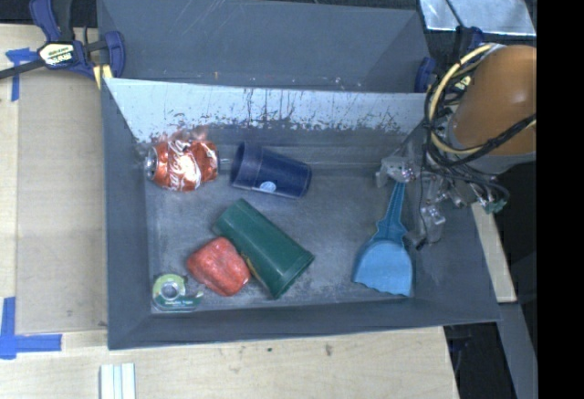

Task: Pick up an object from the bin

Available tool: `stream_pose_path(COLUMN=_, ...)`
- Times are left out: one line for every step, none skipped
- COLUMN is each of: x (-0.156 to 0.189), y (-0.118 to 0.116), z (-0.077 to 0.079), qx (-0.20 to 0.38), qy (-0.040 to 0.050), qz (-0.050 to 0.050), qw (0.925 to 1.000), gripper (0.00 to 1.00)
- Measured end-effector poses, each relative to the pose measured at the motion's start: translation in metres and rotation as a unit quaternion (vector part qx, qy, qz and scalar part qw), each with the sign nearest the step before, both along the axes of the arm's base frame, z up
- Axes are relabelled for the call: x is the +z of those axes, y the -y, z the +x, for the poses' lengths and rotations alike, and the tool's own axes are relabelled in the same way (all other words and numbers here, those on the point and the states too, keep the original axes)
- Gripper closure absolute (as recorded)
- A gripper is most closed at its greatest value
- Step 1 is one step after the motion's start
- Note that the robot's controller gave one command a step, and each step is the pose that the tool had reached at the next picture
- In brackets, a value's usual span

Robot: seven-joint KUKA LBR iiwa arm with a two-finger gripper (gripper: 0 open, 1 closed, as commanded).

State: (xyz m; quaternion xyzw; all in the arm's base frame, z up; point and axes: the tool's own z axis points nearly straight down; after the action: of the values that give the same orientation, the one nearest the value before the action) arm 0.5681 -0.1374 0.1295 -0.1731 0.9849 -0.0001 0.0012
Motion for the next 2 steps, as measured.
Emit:
stream_pose_path(x=0.003, y=0.008, z=-0.002, qx=-0.064, qy=0.0020, qz=0.000, qw=0.9979, gripper=0.00)
stream_pose_path(x=-0.031, y=0.004, z=-0.005, qx=0.121, qy=0.0027, qz=-0.001, qw=0.9926, gripper=0.00)
